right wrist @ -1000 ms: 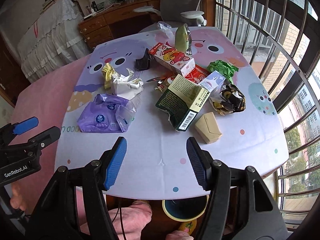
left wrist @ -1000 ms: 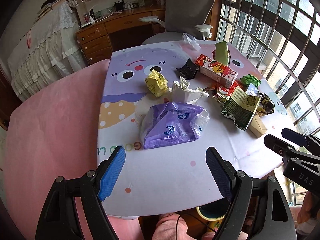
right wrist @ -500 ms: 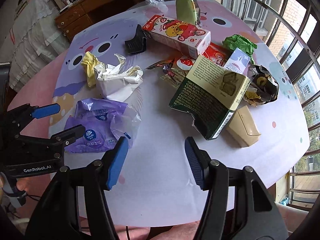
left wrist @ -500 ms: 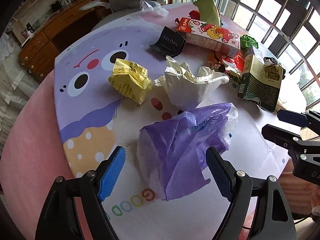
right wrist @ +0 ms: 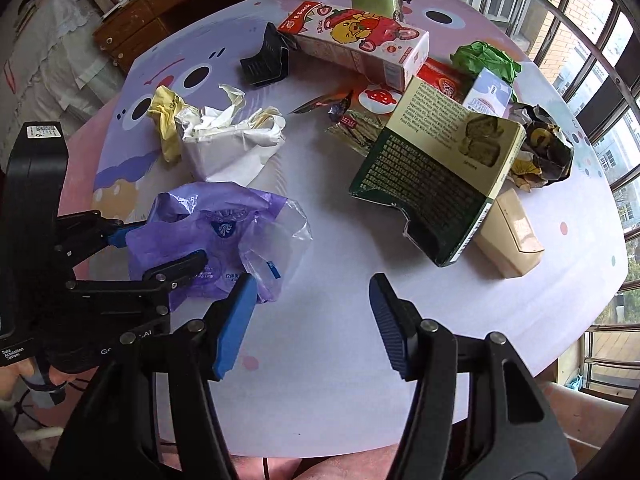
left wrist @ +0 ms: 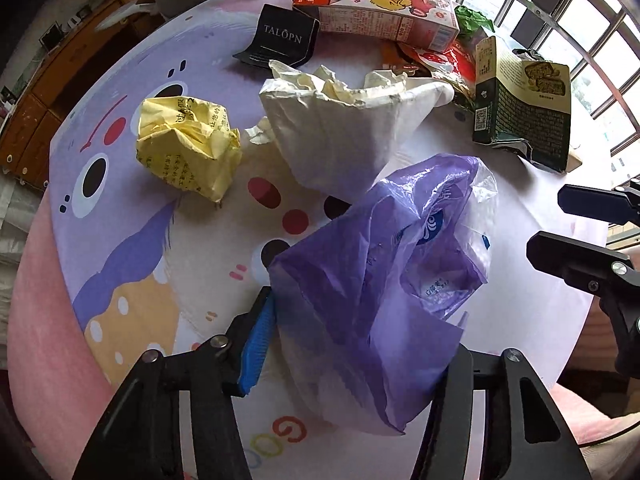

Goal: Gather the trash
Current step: 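Grasp the purple plastic bag with the left gripper while the right gripper approaches the white tissue, then lift the purple bag with the left gripper while the right gripper grasps the white tissue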

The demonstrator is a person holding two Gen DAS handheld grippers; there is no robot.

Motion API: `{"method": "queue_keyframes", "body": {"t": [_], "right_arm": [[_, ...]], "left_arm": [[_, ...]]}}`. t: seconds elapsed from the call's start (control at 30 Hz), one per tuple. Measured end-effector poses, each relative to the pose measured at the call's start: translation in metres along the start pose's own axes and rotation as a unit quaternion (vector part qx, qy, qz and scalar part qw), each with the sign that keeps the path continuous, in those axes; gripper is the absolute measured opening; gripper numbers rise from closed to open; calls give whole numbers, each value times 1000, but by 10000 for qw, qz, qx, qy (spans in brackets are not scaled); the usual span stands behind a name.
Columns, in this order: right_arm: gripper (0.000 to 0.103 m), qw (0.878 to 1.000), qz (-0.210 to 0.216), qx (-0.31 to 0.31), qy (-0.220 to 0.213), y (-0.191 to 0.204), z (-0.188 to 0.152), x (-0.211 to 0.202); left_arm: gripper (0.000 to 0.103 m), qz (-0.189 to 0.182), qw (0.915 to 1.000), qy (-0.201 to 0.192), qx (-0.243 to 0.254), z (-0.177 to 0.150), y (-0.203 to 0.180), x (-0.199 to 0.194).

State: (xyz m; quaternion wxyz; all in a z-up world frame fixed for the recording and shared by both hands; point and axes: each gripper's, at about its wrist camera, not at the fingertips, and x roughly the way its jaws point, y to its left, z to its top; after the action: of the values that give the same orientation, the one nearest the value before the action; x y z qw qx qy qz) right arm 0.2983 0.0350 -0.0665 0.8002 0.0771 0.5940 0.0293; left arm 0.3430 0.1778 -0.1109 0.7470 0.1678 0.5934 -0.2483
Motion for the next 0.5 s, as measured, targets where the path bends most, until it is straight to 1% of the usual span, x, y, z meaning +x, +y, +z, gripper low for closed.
{"method": "queue_keyframes", "body": {"t": [0.03, 0.1, 0.2, 0.37, 0.47, 0.5], "right_arm": [[56, 10000, 10, 15, 6, 1, 0, 0], [56, 10000, 51, 30, 0, 4, 2, 0], [56, 9998, 181, 75, -48, 8, 7, -5], [56, 9984, 488, 129, -237, 16, 20, -17], [56, 9967, 708, 290, -289, 18, 33, -20], [56, 9960, 770, 343, -298, 20, 38, -19]], "left_arm": [[26, -137, 9999, 40, -78, -1, 1, 0], [19, -288, 9992, 114, -241, -5, 4, -1], [14, -329, 9989, 89, -314, -14, 0, -5], [13, -307, 9985, -96, -434, -33, -11, -29], [13, -319, 9976, -165, -599, -43, -5, -46], [13, -314, 9972, -189, -654, -42, 2, -54]]}}
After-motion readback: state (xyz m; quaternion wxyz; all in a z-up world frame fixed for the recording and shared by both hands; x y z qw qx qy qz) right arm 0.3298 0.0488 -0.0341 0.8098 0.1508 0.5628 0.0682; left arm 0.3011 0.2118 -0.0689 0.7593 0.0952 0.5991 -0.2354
